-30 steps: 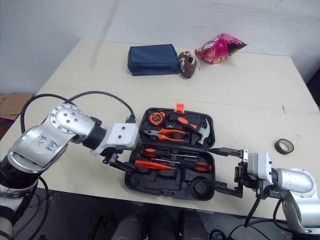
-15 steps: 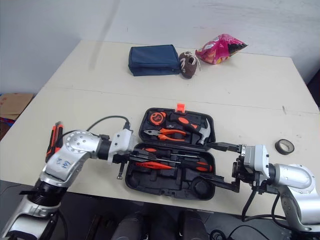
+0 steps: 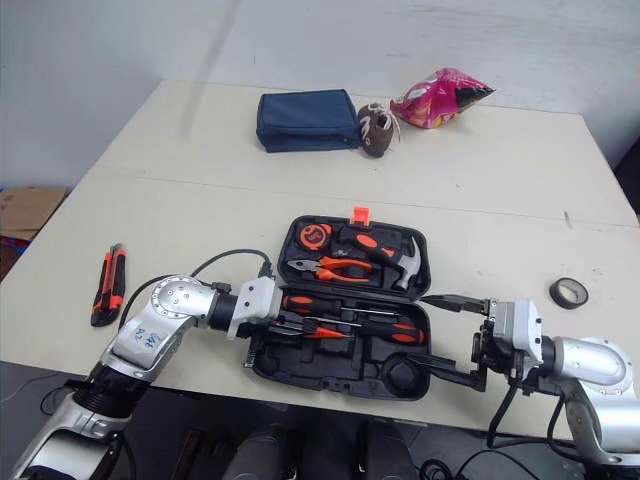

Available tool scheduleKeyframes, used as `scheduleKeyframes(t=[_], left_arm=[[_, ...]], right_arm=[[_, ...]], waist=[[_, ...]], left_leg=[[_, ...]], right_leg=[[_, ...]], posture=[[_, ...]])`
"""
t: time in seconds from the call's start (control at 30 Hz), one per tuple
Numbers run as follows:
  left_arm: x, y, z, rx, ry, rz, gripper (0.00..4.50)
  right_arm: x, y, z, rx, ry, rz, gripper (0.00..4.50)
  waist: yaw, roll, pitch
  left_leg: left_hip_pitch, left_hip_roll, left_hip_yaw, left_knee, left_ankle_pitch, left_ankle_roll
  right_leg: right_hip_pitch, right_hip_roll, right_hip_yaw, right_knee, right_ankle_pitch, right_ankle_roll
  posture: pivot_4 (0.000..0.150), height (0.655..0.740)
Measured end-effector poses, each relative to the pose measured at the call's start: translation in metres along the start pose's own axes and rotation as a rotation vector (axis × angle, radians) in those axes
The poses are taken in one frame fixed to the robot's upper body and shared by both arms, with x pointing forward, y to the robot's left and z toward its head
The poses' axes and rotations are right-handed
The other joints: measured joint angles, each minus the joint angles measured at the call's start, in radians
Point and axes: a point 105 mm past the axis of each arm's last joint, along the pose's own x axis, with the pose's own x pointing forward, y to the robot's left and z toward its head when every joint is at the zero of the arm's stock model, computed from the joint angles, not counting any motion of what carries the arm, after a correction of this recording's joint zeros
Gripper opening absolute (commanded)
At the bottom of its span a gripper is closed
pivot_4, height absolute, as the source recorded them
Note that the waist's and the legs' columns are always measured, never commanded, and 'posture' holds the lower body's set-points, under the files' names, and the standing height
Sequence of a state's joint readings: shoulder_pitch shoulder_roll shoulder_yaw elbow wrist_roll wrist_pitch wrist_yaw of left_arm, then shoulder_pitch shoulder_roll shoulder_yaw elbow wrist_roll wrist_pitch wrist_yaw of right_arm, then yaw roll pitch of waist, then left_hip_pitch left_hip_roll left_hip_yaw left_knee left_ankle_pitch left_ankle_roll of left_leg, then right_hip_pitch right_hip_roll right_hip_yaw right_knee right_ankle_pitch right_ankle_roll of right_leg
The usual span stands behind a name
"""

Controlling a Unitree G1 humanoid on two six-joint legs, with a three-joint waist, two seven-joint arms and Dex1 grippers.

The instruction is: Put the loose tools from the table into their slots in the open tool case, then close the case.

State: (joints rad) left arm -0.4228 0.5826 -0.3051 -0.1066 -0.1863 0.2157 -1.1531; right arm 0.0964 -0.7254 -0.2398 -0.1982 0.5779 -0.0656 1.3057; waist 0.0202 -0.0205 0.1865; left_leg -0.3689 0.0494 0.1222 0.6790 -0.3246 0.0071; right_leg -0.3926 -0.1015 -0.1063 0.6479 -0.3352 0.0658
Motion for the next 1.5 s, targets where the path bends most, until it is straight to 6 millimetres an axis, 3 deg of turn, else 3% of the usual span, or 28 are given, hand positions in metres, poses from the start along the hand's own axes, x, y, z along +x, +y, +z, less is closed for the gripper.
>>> scheduleKeyframes(t=[0.57,0.73,0.83,0.93,1.0,1.1,1.2,1.3,1.5], left_arm=[[0.005,0.005,-0.004,-0.025,0.044,0.036,0.02],[-0.015,0.005,0.013,-0.016,-0.105,0.082,0.02],[-0.049,0.019,0.032,0.035,-0.161,0.211,0.02],[-0.08,0.02,0.033,-0.052,-0.177,0.319,0.81],[-0.095,0.017,0.024,-0.133,-0.165,0.378,1.61],[-0.135,0.017,0.004,-0.199,-0.11,0.57,3.01],[-0.215,0.012,-0.03,-0.263,-0.005,0.901,4.28],[-0.279,-0.011,-0.058,-0.321,0.086,1.129,4.46],[-0.361,-0.048,-0.092,-0.4,0.211,1.449,4.46]], right_arm=[[-0.01,0.012,-0.012,0.0,0.002,-0.003,4.5],[-0.031,0.007,-0.015,0.001,0.05,-0.062,4.5],[-0.057,-0.006,-0.017,-0.022,0.092,-0.168,4.5],[-0.087,-0.012,-0.024,-0.029,0.146,-0.271,4.5],[-0.105,-0.011,-0.031,-0.026,0.19,-0.318,4.5],[-0.138,-0.012,-0.044,-0.011,0.245,-0.46,4.5],[-0.196,-0.007,-0.054,0.031,0.346,-0.691,4.5],[-0.239,0.004,-0.058,0.06,0.431,-0.855,4.5],[-0.286,0.026,-0.062,0.096,0.525,-1.06,4.5]], waist=[[-0.001,0.003,-0.002],[0.0,0.003,-0.002],[-0.001,0.003,-0.002],[-0.007,0.003,-0.002],[-0.008,0.003,-0.002],[-0.017,0.003,-0.002],[-0.025,0.003,-0.001],[-0.029,0.003,-0.001],[-0.032,0.003,-0.001]], left_leg=[[0.001,0.0,0.0,0.0,0.0,0.0],[0.0,0.0,0.0,0.001,0.0,0.0],[0.001,0.0,-0.001,0.0,-0.001,0.0],[0.001,0.0,0.0,-0.001,-0.001,0.0],[0.001,0.0,0.0,-0.001,-0.001,0.0],[0.002,0.0,0.0,-0.001,-0.001,0.0],[0.003,0.0,0.001,-0.006,-0.001,0.0],[0.01,-0.002,0.005,-0.014,0.0,0.0],[0.015,-0.002,0.006,-0.017,-0.003,0.001]], right_leg=[[0.001,-0.001,0.0,0.0,0.0,0.0],[0.001,-0.002,0.0,0.0,0.0,0.0],[0.001,-0.002,0.0,0.0,0.0,0.0],[0.001,-0.003,-0.001,-0.001,0.0,0.0],[0.001,-0.003,-0.001,-0.001,0.0,0.0],[0.001,-0.004,-0.001,-0.001,0.0,0.0],[0.001,-0.004,-0.001,-0.002,0.0,-0.001],[0.002,-0.007,0.001,-0.004,-0.001,-0.001],[0.005,-0.009,0.001,-0.003,-0.001,-0.002]], posture=[[0.15,0.74],[0.15,0.74],[0.15,0.74],[0.15,0.74],[0.15,0.74],[0.15,0.74],[0.15,0.74],[0.15,0.74],[0.15,0.74]])
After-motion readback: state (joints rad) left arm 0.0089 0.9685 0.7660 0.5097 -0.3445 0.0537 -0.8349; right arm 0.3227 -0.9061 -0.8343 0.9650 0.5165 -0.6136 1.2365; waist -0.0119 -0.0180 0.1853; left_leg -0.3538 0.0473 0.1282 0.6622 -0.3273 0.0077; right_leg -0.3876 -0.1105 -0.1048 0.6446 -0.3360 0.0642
